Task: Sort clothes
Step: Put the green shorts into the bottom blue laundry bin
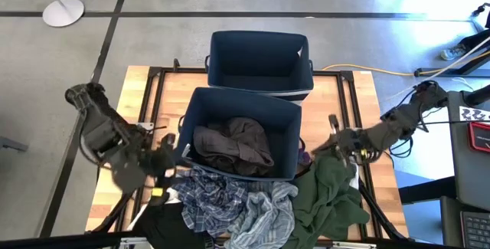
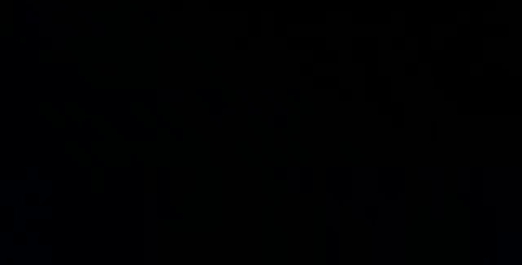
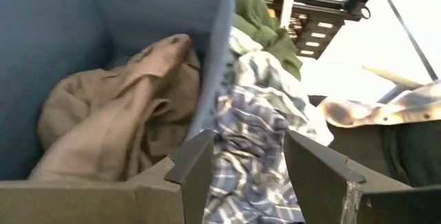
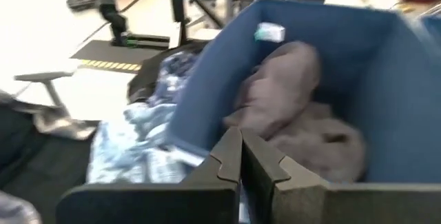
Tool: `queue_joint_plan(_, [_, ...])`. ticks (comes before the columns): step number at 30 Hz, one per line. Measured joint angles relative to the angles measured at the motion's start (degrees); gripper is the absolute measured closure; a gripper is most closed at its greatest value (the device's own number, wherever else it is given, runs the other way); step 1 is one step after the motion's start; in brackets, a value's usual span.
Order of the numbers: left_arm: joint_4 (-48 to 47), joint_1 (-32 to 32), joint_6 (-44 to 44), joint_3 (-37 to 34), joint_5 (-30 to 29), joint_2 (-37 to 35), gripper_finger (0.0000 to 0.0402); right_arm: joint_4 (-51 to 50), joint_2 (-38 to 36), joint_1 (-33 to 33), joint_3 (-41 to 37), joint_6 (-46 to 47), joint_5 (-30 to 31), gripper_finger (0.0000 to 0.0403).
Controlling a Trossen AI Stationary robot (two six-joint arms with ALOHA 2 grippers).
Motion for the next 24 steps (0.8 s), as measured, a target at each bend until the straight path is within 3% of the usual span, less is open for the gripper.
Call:
queue_joint_plan(5, [0.2, -4.6, -4.3, -0.7, -5.8, 2.7, 0.0234, 0.8, 6.3, 5.5, 0.0, 6.0, 1.5, 0.0395])
queue_joint_plan(13, [0.4, -7.9, -7.5, -4.7, -7.1, 6.7, 0.0234, -0.2, 17.7, 11.1, 4.9, 11.8, 3.5, 0.0395])
queue_joint_plan(20, [0.6, -9.7, -9.0, -7.0, -7.2, 6.9, 0.0234, -17.1, 27.1, 14.1, 14.8, 29.1, 6.3, 0.0395])
queue_joint_plan(24, [3.1, -11.4, -7.4, -7.0, -8.7, 6.9, 0.0234, -19.7, 30.8, 14.6, 15.7, 40.5, 2.8, 0.0395])
